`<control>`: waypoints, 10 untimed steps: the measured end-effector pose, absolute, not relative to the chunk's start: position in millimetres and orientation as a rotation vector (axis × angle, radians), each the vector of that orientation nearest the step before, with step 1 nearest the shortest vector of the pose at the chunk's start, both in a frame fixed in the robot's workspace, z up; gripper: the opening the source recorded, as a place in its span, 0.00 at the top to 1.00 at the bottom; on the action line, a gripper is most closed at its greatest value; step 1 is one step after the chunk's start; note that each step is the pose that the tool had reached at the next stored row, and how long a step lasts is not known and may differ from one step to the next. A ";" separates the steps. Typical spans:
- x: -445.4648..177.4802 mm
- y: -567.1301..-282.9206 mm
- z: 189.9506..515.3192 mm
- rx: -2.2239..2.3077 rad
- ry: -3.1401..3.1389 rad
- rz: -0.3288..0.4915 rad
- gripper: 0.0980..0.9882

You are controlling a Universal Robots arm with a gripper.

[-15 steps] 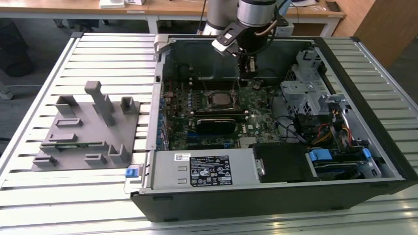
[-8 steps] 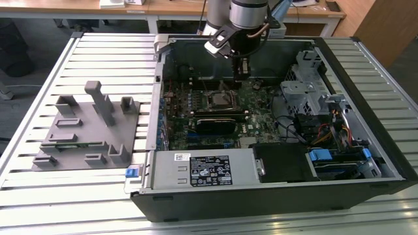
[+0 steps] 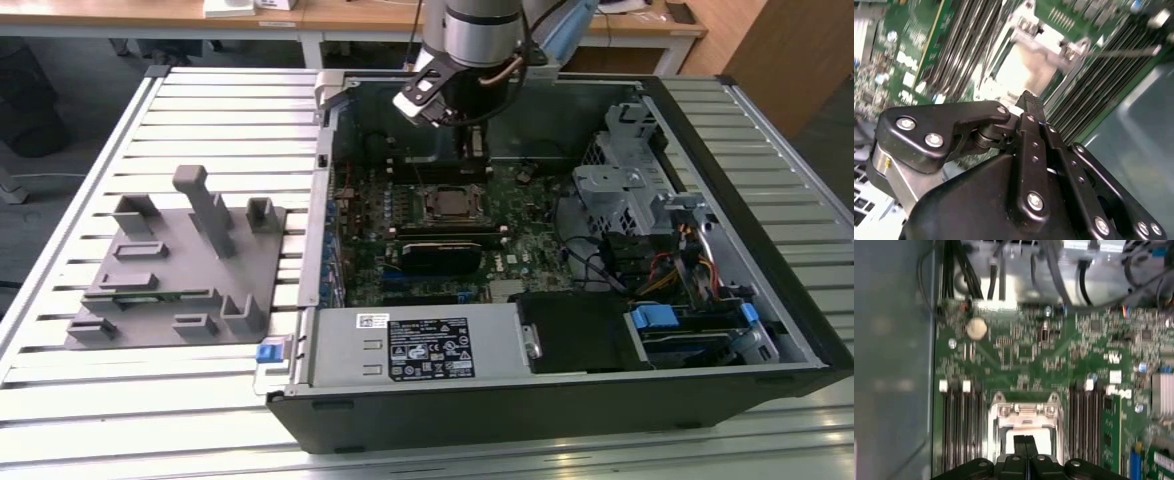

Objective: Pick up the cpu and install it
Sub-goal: 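Close the cpu cover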

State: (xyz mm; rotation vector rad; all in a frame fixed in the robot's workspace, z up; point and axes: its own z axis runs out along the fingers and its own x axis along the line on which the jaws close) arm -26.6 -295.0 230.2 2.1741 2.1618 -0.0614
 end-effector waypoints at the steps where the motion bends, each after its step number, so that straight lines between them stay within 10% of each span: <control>1: -30.5 -295.0 229.3 2.174 2.162 -0.061 0.97; 10: -54.1 -295.4 223.6 2.174 2.162 -0.061 0.97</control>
